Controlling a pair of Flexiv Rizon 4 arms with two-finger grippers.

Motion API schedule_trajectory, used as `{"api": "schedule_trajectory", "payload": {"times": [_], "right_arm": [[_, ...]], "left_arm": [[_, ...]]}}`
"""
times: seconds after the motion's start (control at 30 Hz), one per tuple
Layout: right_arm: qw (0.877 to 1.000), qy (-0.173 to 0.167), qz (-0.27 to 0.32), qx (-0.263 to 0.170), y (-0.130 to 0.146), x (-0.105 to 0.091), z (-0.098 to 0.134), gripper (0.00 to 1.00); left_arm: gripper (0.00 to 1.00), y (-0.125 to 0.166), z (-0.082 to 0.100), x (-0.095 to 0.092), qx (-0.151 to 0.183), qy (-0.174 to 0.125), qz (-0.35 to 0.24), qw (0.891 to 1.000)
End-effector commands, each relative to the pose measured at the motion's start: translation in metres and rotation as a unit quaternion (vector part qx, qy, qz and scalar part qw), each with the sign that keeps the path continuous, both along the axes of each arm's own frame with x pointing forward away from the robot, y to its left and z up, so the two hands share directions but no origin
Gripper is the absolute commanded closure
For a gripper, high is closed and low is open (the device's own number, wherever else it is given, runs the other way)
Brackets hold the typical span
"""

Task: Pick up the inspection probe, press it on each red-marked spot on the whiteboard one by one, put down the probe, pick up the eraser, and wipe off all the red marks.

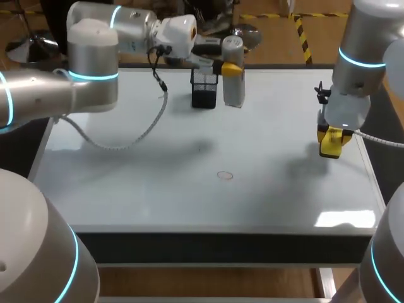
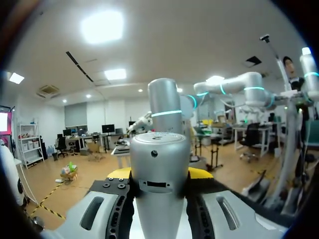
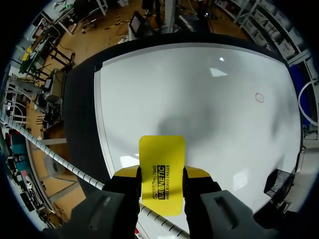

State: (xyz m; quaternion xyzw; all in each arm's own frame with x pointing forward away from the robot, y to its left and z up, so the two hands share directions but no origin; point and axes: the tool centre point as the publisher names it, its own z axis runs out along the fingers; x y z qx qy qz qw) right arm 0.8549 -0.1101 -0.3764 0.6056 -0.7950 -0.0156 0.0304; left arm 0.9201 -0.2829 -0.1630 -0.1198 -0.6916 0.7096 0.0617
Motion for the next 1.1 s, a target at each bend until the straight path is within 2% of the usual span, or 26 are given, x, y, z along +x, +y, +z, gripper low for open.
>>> {"api": "schedule_trajectory", "payload": {"times": [0.03, 0.33, 0.47, 0.67, 1.1], "right_arm": [[1.0, 0.0, 0.001, -0.001, -0.001, 0.001, 0.0, 1.0], [1.0, 0.0, 0.001, -0.001, -0.001, 0.001, 0.0, 1.0], [1.0, 0.0, 0.001, -0.001, -0.001, 0.001, 0.0, 1.0], [1.0, 0.0, 0.001, -0.001, -0.001, 0.001, 0.0, 1.0], [1.0, 0.0, 0.001, -0.001, -0.001, 0.001, 0.0, 1.0]], "left_arm": [[1.0, 0.015, -0.008, -0.039, -0.001, -0.003, 0.031, 1.0], [1.0, 0.025, -0.026, -0.091, 0.003, -0.002, -0.007, 1.0], [1.0, 0.026, -0.037, -0.105, 0.006, 0.004, -0.016, 1.0], [1.0, 0.026, -0.055, -0.119, 0.021, 0.013, -0.019, 1.0], [1.0, 0.02, -0.078, -0.13, 0.008, 0.017, -0.045, 0.999]]}}
